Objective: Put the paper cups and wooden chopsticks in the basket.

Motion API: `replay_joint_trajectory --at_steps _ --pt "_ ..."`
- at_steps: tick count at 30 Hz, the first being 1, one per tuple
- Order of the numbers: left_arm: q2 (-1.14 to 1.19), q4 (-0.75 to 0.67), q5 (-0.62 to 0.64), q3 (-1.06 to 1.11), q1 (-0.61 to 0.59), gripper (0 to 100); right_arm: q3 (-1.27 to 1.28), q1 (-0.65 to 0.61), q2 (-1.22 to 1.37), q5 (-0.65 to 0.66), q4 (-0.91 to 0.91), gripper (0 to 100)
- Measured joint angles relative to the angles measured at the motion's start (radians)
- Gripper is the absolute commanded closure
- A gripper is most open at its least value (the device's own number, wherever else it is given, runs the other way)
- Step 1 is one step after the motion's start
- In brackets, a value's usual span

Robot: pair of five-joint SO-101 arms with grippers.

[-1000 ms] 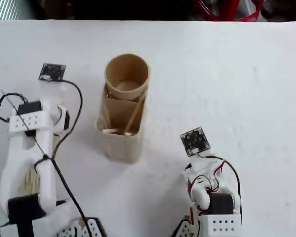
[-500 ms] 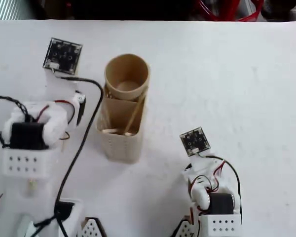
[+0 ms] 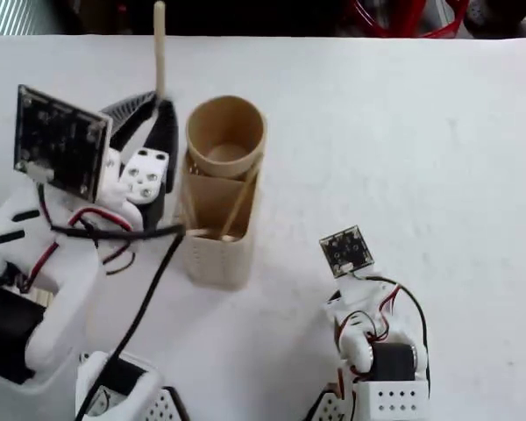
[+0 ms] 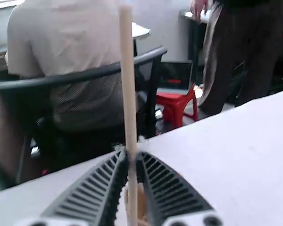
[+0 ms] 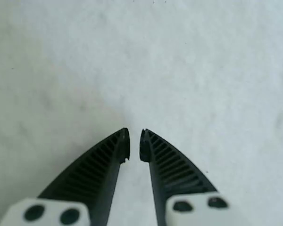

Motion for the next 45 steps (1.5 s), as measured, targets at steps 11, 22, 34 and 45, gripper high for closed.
replay_joint_trajectory --at_steps 11,22,34,45 --pt "-0.002 -0.034 0.009 -0.005 0.058 98 0.0 0.0 0.0 0.0 0.0 94.6" --pt "-0.002 -0.034 0.009 -0.005 0.112 95 0.0 0.0 0.0 0.0 0.0 94.6" --pt "-0.002 -0.034 0.009 -0.005 0.112 89 0.0 0.0 0.0 0.0 0.0 94.6" --pt "-0.002 -0.034 0.009 0.025 0.109 89 0.0 0.0 0.0 0.0 0.0 94.6"
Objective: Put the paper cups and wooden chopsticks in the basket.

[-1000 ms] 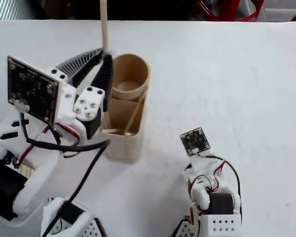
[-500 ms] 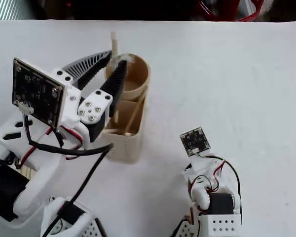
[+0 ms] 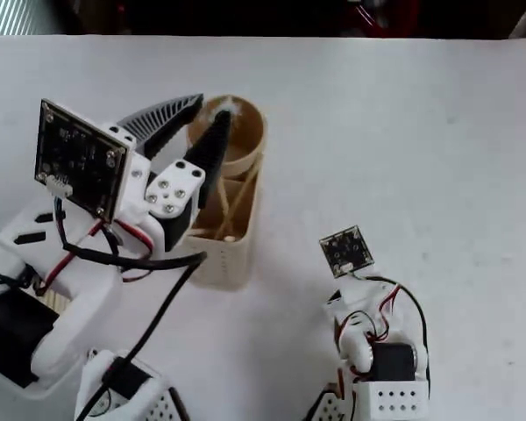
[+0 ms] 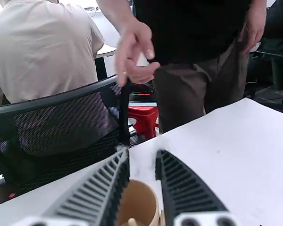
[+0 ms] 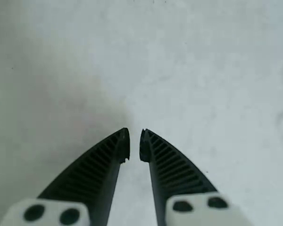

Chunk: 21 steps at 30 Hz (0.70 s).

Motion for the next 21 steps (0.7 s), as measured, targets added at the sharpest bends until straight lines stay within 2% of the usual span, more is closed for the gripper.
replay_joint_trajectory --at_steps 4,9,15,21 --pt "0.0 0.032 0.0 0.0 -0.106 89 0.0 0.0 0.0 0.0 0.0 94.6" --pt "0.0 0.133 0.0 0.002 -0.37 89 0.0 0.0 0.0 0.0 0.0 94.6" --pt "0.0 0.13 -0.032 0.075 -0.667 89 0.0 0.0 0.0 0.0 0.0 94.6" --pt "0.002 0.129 -0.15 0.258 -0.789 89 0.0 0.0 0.0 0.0 0.0 94.6"
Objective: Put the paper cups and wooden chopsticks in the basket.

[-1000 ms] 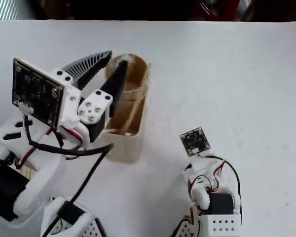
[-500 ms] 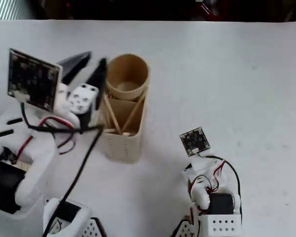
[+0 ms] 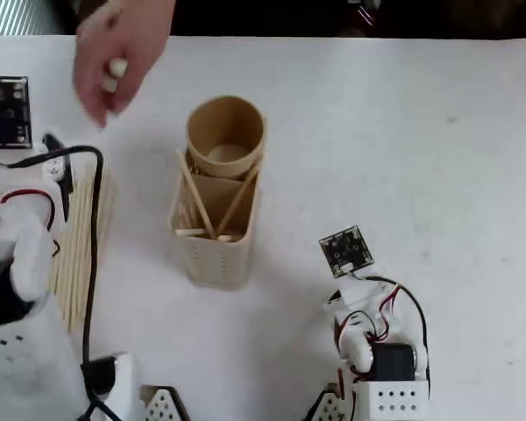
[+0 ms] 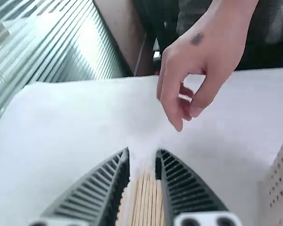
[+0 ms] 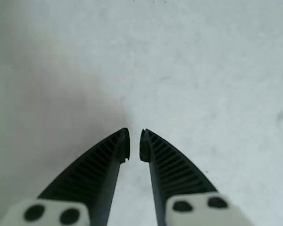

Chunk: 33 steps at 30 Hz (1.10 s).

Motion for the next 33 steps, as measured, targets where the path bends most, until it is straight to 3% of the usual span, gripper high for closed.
replay_joint_trajectory --at_steps 16,22,28,33 --pt "0.0 -0.041 -0.002 0.232 -0.086 89 0.0 0.0 0.0 0.0 0.0 94.6" --pt "0.0 -0.184 0.112 0.396 -0.012 89 0.0 0.0 0.0 0.0 0.0 94.6" --pt "0.002 -0.413 0.183 0.657 0.028 89 0.0 0.0 0.0 0.0 0.0 94.6" --pt "-0.018 -0.387 0.23 0.66 0.014 89 0.0 0.0 0.0 0.0 0.0 94.6"
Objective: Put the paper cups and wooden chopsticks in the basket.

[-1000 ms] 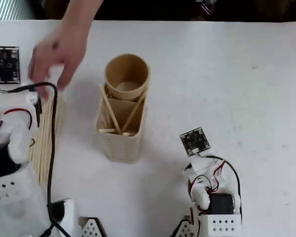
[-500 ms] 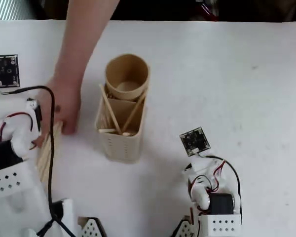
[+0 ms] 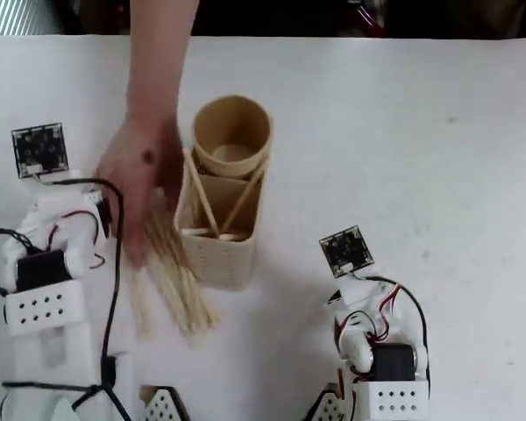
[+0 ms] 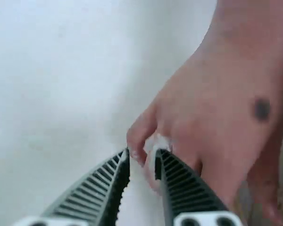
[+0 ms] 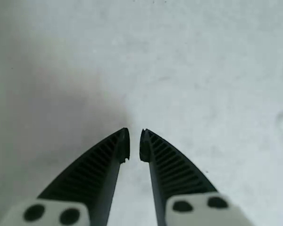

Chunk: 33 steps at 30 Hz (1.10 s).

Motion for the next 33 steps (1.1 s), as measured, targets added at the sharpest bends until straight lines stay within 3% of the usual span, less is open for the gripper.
replay_joint_trajectory --at_steps 9,13,33 --pt "-0.328 0.032 0.044 0.115 -0.046 89 0.0 0.0 0.0 0.0 0.0 94.6" --pt "-0.483 0.0 -0.005 0.212 -0.052 89 0.0 0.0 0.0 0.0 0.0 94.6" --pt "-0.517 -0.002 -0.02 0.226 -0.051 89 0.0 0.0 0.0 0.0 0.0 94.6"
